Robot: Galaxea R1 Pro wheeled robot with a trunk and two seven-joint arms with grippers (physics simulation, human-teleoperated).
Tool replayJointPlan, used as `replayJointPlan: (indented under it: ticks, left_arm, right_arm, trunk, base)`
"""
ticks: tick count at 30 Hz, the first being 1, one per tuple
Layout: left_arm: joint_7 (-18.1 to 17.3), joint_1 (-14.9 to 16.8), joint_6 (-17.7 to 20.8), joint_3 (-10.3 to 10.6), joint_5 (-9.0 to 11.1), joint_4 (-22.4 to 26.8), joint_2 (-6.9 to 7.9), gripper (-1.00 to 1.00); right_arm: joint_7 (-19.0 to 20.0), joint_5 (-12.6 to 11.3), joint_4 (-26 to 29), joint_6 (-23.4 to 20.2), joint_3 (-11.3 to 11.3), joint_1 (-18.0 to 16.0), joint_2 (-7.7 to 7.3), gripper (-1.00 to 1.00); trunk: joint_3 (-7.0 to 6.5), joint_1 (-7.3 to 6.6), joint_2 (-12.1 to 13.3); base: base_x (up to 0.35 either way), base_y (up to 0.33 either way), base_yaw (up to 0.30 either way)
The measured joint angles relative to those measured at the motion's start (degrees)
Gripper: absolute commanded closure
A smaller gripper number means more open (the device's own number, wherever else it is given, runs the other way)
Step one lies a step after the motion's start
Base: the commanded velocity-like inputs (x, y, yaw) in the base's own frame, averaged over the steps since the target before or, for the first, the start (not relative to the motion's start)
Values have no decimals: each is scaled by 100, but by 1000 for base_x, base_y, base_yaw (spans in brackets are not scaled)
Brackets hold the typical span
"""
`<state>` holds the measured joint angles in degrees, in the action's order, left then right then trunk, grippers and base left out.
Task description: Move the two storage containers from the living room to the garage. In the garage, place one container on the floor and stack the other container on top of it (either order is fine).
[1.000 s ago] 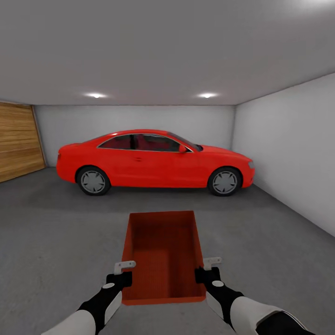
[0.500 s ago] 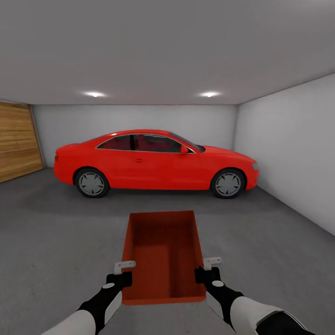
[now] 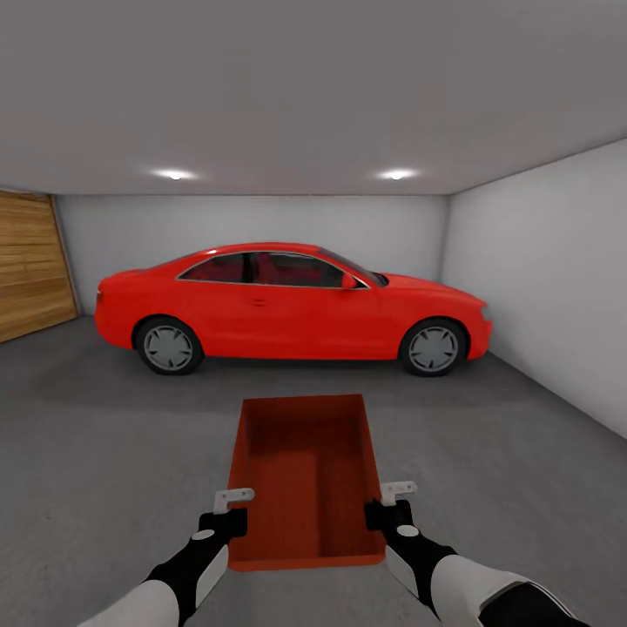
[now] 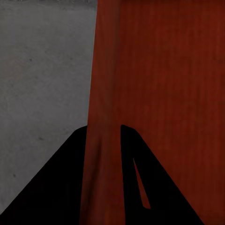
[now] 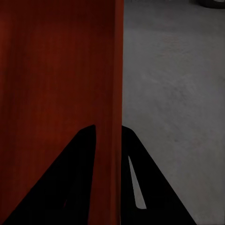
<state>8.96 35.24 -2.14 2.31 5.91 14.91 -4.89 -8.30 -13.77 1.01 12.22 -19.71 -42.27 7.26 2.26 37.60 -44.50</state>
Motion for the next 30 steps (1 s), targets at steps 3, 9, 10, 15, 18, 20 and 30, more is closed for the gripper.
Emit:
replayJointPlan:
  ticks: [3,9,10,15,18,20,30]
  left_arm:
    - [0,0,0,0,0,0,0,100]
    - [0,1,1,0,1,-2,-1,100]
    - [0,1,0,2,3,-2,-1,100]
    - [0,1,0,3,5,-2,0,100]
    - [0,1,0,3,5,-2,0,100]
    - [0,1,0,5,8,-2,0,100]
    - [4,1,8,7,11,-3,-1,100]
  right_arm:
    - [0,0,0,0,0,0,0,100]
    - [-1,-1,1,-1,0,1,-1,100]
    - [-1,-1,1,0,-1,0,-1,100]
    - [-1,0,1,-1,0,0,-1,100]
    - [-1,0,1,0,0,0,-1,100]
    - [0,1,1,-1,1,1,-1,100]
    - [5,-16,0,-8,-9,0,-2,100]
  trunk:
    - [0,0,0]
    - [-2,0,0]
    - [-2,0,0]
    - [-2,0,0]
    - [-2,0,0]
    - [-2,0,0]
    - [-2,0,0]
  base:
    - [320,73,0]
    - [320,76,-120]
    - [319,84,-266]
    - [319,87,-274]
    - [320,89,-276]
    - [319,120,-277]
    - [319,151,-278]
